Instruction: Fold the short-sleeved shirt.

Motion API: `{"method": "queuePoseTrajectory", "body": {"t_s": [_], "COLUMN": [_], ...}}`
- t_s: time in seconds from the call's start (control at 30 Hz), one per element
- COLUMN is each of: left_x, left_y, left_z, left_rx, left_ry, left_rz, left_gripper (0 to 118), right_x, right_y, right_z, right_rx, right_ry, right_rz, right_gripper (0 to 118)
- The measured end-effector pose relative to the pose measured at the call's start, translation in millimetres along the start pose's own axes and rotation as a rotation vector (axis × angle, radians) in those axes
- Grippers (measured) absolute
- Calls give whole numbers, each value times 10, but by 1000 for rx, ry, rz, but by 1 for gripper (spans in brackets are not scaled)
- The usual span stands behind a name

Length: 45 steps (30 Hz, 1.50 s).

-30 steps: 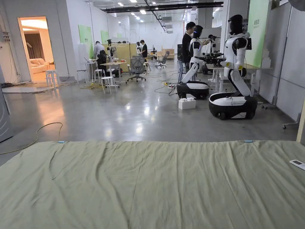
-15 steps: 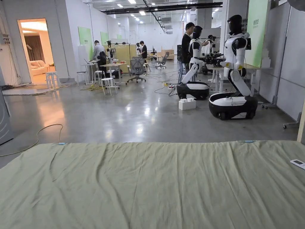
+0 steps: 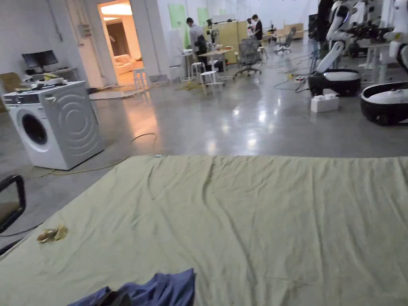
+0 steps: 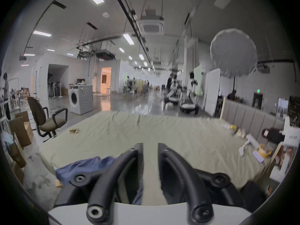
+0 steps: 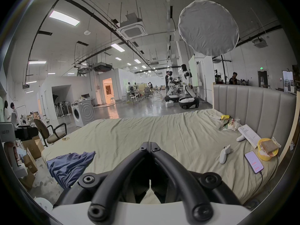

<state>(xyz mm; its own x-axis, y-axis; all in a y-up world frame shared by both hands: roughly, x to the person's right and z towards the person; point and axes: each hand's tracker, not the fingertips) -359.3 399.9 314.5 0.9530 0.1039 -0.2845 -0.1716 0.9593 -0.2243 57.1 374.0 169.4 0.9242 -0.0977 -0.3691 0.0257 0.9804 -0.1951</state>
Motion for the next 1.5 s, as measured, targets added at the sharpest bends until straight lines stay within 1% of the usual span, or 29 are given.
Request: {"method": "queuePoseTrajectory", "body": {"t_s": [0.07, 0.1, 0.13, 0.2, 0.23, 0.3, 0.37, 0.47, 0.53, 0.6, 0.63, 0.67, 0.7, 0.77, 0.8, 0.83, 0.9, 0.93, 0.97, 1.03, 1.1, 1.13, 1.17, 1.27, 1.33, 1.37, 1.4, 1.43, 1.5], "left_x": [-212, -330, -450, -651, -768, -958, -1164, -1352, -1470, -1624, -1689, -1711, -1700, -1575, -1547, -1525, -1466, -1447, -1461, -1552, -1698, -1674, -1659, -1480, -1231, -1088, -882, -637, -116], "left_y": [-86, -139, -219, -347, -436, -614, -808, -1128, -1317, -1488, -1577, -1637, -1706, -1697, -1678, -1657, -1617, -1620, -1627, -1561, -1350, -1151, -1002, -643, -333, -218, -177, -73, 51], "left_z": [-157, -261, -394, -635, -792, -1133, -1507, -2029, -2276, -2429, -2483, -2508, -2523, -2483, -2513, -2533, -2543, -2576, -2604, -2624, -2538, -2430, -2374, -2375, -2467, -2543, -2654, -2737, -2922], "left_rx": [-94, -115, -152, -222, -235, -277, -334, -442, -533, -589, -596, -614, -639, -605, -629, -637, -641, -643, -657, -663, -581, -509, -460, -372, -323, -325, -320, -277, -263], "left_ry": [53, 121, 126, 106, 101, 122, 156, 231, 237, 232, 241, 238, 244, 246, 245, 237, 228, 238, 250, 250, 233, 208, 207, 121, 33, 34, -9, -96, -183], "left_rz": [-43, -114, -88, -30, 13, 84, 136, 84, 97, 123, 114, 115, 92, 8, 2, -7, -33, -46, -52, 22, 244, 318, 337, 282, 271, 271, 247, 211, 147], "left_gripper": [37, 49, 66, 83, 94, 105, 106, 102, 97, 94, 85, 83, 81, 65, 52, 25, 14, 11, 10, 8, 7, 7, 7, 7, 7, 7, 7, 7, 7], "right_x": [11, 14, 13, -13, -20, -45, -69, -75, -63, -38, -28, -22, -6, 34, 46, 51, 53, 54, 59, 66, 93, 118, 141, 237, 300, 332, 367, 403, 461], "right_y": [-58, -92, -127, -176, -202, -233, -260, -303, -331, -359, -368, -365, -367, -363, -360, -360, -366, -369, -376, -383, -397, -411, -422, -468, -483, -493, -500, -503, -505], "right_z": [-25, -45, -68, -108, -135, -173, -198, -212, -232, -267, -297, -325, -345, -358, -362, -361, -362, -359, -339, -277, -222, -192, -184, -151, -96, -62, -21, 22, 114], "right_rx": [-30, -42, -58, -93, -115, -144, -173, -209, -233, -257, -273, -283, -284, -276, -272, -271, -270, -271, -271, -268, -261, -260, -264, -279, -273, -267, -258, -253, -242], "right_ry": [8, 9, 8, 9, 11, 15, 11, -11, -28, -47, -75, -107, -114, -110, -107, -107, -106, -101, -98, -88, -77, -73, -73, -80, -97, -105, -116, -126, -146], "right_rz": [-15, -29, -47, -77, -86, -85, -72, -59, -54, -28, -10, 1, 0, -15, -25, -31, -42, -46, -48, -46, -42, -38, -36, -36, -56, -73, -94, -113, -129], "right_gripper": [0, 0, 0, 0, 0, 0, 0, 0, 0, 0, 0, 0, 0, 0, 0, 0, 0, 0, 0, 0, 0, 0, 0, 0, 0, 0, 0, 0, 0]}}
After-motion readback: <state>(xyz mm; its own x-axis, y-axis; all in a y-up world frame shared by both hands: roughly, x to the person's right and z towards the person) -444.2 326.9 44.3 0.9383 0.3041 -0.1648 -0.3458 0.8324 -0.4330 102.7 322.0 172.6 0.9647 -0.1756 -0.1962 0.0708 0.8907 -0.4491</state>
